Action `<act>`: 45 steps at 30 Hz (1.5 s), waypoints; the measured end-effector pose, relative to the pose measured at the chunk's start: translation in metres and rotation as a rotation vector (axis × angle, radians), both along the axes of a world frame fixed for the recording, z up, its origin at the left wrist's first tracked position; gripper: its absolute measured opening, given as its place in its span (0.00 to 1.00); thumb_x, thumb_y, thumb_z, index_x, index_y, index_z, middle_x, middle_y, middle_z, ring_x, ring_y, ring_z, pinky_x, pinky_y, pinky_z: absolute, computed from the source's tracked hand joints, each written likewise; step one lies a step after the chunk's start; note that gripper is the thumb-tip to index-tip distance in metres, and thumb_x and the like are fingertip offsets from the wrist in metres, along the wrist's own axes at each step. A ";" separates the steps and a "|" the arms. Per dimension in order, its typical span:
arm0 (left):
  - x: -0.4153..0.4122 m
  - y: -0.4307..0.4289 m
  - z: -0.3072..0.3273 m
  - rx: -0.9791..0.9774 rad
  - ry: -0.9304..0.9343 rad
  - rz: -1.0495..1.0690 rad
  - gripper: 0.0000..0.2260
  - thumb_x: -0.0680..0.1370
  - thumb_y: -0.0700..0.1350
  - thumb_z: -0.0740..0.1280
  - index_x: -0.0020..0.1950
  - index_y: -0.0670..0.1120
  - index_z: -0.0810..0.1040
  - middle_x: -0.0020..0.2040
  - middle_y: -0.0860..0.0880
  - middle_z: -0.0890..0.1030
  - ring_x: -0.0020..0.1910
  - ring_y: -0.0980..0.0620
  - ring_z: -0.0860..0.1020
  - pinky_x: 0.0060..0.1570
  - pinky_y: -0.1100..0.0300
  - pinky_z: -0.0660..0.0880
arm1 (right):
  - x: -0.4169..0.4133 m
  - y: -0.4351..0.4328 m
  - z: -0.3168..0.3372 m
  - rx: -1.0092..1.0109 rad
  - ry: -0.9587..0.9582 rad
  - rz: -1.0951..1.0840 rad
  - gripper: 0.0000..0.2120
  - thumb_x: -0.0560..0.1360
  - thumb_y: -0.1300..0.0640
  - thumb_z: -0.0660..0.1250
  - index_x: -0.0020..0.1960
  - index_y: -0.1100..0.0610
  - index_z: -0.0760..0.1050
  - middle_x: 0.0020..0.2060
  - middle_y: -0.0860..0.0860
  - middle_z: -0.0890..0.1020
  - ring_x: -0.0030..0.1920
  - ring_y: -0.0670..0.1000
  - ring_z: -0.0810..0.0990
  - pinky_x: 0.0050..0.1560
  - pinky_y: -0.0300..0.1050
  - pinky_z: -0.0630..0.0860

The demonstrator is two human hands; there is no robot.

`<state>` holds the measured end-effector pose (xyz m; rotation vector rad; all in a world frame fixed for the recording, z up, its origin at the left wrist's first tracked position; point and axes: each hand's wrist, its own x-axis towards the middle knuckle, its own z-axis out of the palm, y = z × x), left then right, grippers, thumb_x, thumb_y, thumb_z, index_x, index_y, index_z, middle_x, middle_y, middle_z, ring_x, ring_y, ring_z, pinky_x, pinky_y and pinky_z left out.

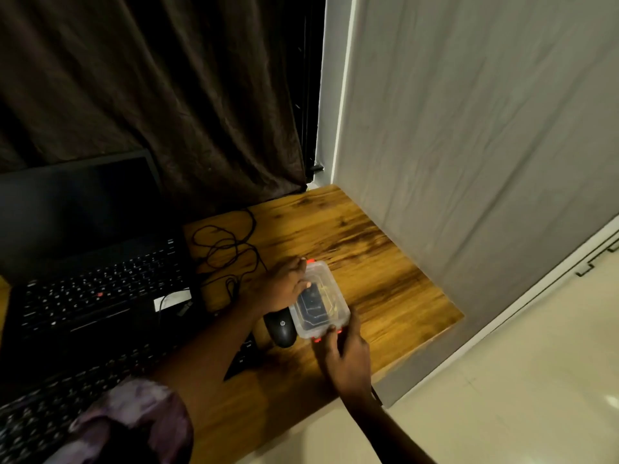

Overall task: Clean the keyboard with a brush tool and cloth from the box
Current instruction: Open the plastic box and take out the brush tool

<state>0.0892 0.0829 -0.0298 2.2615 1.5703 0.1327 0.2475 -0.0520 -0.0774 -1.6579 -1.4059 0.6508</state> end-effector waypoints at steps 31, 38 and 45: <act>-0.012 -0.002 0.018 0.093 -0.357 0.265 0.20 0.83 0.51 0.61 0.73 0.45 0.70 0.66 0.44 0.77 0.64 0.44 0.75 0.59 0.56 0.72 | -0.003 0.032 0.028 0.028 -0.542 0.209 0.42 0.68 0.29 0.63 0.74 0.51 0.64 0.74 0.56 0.64 0.71 0.59 0.65 0.66 0.56 0.71; -0.001 0.000 0.021 0.197 -0.348 0.252 0.10 0.82 0.40 0.60 0.54 0.41 0.81 0.44 0.40 0.81 0.42 0.44 0.79 0.40 0.54 0.72 | 0.023 0.050 0.033 -0.023 0.120 0.188 0.37 0.66 0.25 0.65 0.67 0.47 0.73 0.67 0.48 0.74 0.65 0.49 0.73 0.63 0.52 0.76; 0.012 0.003 0.014 0.261 -0.228 0.093 0.09 0.78 0.42 0.63 0.50 0.40 0.81 0.46 0.42 0.82 0.48 0.41 0.78 0.47 0.53 0.74 | 0.067 0.069 0.036 -0.323 0.871 0.024 0.21 0.79 0.42 0.61 0.64 0.54 0.77 0.58 0.57 0.82 0.59 0.59 0.80 0.63 0.62 0.76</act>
